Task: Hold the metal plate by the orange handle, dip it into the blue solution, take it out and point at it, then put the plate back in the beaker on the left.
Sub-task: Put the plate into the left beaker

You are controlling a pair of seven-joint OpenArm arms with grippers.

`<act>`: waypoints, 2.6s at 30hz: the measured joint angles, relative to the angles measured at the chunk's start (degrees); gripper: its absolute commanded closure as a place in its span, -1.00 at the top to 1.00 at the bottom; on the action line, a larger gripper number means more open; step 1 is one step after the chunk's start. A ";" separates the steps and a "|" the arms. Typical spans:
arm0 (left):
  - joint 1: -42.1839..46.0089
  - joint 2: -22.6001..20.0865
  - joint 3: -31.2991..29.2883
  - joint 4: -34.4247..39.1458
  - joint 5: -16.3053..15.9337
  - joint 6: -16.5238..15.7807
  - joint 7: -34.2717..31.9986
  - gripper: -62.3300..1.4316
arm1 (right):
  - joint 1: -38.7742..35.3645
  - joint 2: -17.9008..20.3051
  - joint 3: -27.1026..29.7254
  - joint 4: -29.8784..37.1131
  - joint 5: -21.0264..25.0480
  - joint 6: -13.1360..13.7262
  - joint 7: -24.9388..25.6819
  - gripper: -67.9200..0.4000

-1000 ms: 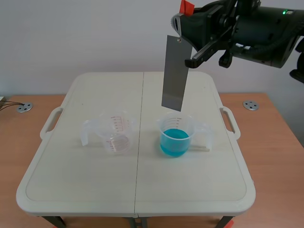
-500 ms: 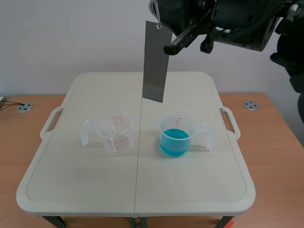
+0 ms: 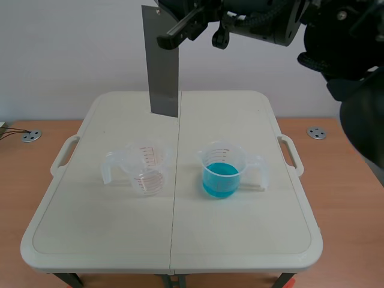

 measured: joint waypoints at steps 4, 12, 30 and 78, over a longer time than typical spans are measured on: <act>0.00 0.00 1.36 -1.57 0.04 0.00 -0.07 -0.90 | 1.53 -1.64 -2.23 -3.61 -0.72 -0.26 0.35 -0.95; -1.01 -0.20 2.01 -2.01 10.86 -1.03 -1.97 -0.90 | 3.15 -3.74 -5.01 -12.31 -2.93 -1.31 4.07 -0.95; -4.13 -0.46 2.01 -1.99 19.47 -1.64 2.82 -0.90 | 4.98 -8.98 -8.61 -22.45 -6.32 -1.22 7.56 -0.95; -2.58 9.16 7.56 -11.30 14.78 -2.60 0.81 -0.90 | 5.62 -10.80 -10.88 -28.00 -11.26 -0.72 8.87 -0.95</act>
